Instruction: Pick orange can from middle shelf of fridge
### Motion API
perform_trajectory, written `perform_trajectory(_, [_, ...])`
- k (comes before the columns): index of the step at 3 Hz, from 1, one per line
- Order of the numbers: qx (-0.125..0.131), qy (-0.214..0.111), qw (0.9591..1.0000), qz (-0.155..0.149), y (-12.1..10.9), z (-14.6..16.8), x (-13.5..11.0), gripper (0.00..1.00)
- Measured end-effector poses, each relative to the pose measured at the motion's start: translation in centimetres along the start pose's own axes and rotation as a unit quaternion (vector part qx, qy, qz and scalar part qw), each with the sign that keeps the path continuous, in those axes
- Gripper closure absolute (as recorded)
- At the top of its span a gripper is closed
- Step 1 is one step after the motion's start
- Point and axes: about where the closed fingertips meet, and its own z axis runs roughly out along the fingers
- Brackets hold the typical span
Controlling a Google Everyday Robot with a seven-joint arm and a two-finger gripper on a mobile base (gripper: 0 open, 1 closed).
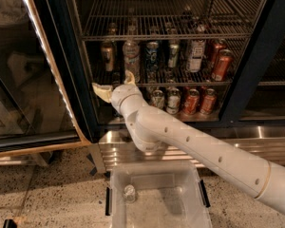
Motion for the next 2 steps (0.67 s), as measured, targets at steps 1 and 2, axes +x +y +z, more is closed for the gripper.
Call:
perform_trajectory(1, [0.014,-0.004,0.9999,-0.003,0.03,0.28,0.56,0.27])
perform_trajectory(2, [0.025,-0.001,0.9997,-0.008,-0.34,0.55,1.07,0.26])
